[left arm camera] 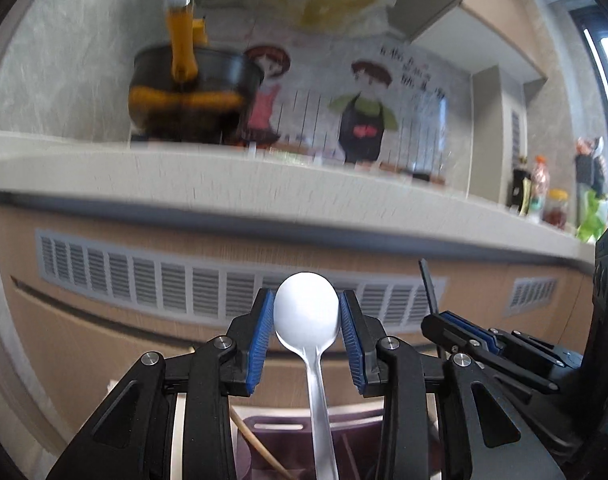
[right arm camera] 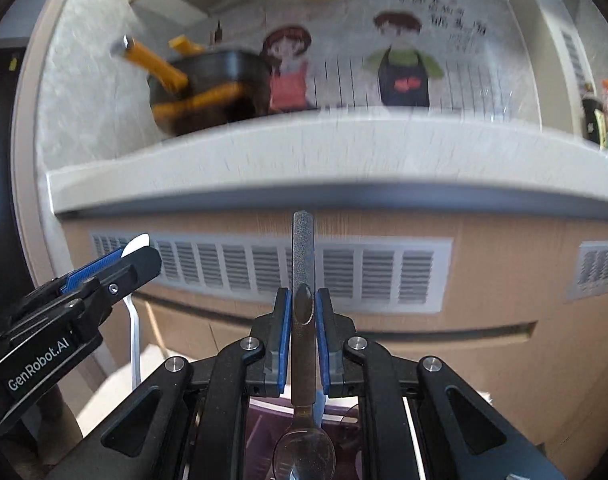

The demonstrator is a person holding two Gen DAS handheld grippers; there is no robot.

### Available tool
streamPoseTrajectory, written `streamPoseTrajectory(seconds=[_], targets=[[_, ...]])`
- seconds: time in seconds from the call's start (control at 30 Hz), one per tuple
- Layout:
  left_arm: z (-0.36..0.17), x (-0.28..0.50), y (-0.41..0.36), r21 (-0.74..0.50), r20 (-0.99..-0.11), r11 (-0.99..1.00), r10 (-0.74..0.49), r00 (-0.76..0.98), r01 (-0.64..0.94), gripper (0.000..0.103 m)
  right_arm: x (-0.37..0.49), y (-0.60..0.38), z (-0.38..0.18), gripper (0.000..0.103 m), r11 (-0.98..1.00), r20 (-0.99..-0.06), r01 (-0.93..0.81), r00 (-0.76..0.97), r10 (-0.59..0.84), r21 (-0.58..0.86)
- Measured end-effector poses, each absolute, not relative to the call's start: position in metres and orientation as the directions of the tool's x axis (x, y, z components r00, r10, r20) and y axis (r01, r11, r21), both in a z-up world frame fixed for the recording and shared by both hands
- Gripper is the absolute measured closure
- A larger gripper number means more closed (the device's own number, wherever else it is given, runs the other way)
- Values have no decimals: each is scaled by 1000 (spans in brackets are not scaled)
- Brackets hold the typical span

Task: Organize utensils
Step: 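Lower both spoons into the maroon holder and open both grippers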

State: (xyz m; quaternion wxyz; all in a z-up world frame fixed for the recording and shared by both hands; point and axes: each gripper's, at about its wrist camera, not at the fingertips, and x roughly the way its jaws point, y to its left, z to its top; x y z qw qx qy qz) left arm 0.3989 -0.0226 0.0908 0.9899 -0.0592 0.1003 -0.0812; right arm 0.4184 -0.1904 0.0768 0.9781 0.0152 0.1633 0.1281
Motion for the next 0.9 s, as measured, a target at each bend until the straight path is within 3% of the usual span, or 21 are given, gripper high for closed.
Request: streamPoseTrajectory(seconds=[0.3,0.33,0.37,0.43,0.5,0.57,0.63,0.77,0.9], targets=[[33,432,-24,-141,-303,984,-150,941,111,67,445,-182,31,91,975,-367,-220,904,218,38],[30,432,-25,-136,-313,984,-149,938,111,65,444,-182,26,87,974,-381,-223,899,217,30],[26,432,-26,-131,-330,985,-153,931,115,62,445,-184,22,75,972,-392,-232,892,224,26],[23,430,-25,-137,-349,984,-159,923,117,47,440,-188,18,63,972,-422,-235,879,223,26],[26,420,-22,-143,-352,983,-159,922,114,47,428,-195,19,56,975,-432,-220,877,210,27],[31,410,-18,-140,-358,984,-155,921,111,43,412,-201,23,34,978,-438,-207,879,190,10],[37,395,-12,-139,-367,986,-140,920,94,30,393,-209,27,24,984,-438,-179,885,157,-10],[41,364,1,-138,-441,989,-104,892,48,26,355,-220,29,15,986,-484,-159,868,113,-54],[26,335,6,-103,-552,994,-93,828,43,22,320,-220,21,13,978,-569,-183,817,94,-100]])
